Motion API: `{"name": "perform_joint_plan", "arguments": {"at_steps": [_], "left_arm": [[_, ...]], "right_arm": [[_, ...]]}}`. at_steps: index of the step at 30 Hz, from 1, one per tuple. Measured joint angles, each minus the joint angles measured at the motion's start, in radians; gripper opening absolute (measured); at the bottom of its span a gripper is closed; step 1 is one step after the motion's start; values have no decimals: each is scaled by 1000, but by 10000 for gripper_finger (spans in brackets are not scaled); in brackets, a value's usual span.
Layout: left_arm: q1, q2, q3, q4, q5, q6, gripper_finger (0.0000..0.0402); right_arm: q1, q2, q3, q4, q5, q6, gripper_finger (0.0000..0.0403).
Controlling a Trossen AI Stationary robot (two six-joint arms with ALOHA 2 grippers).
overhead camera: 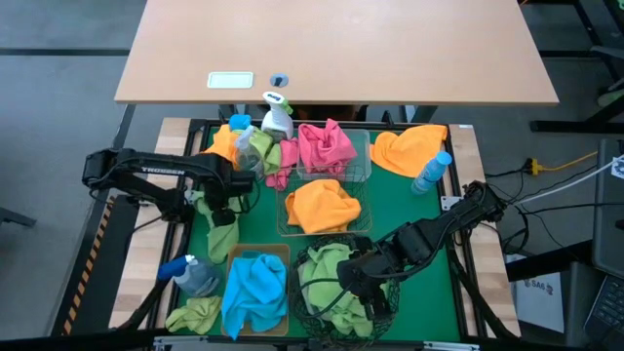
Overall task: Sort microfiber towel by color & place in baskets
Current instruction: Put the green microfiber towel into the black wire basket
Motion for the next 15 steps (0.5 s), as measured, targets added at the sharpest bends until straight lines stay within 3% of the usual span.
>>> {"name": "perform_joint_plan", "arguments": {"at_steps": [15], "left_arm": [[-92, -25, 517, 37, 8, -41, 0]], "right_arm": [[0, 0, 0, -37, 114, -55, 230]]}}
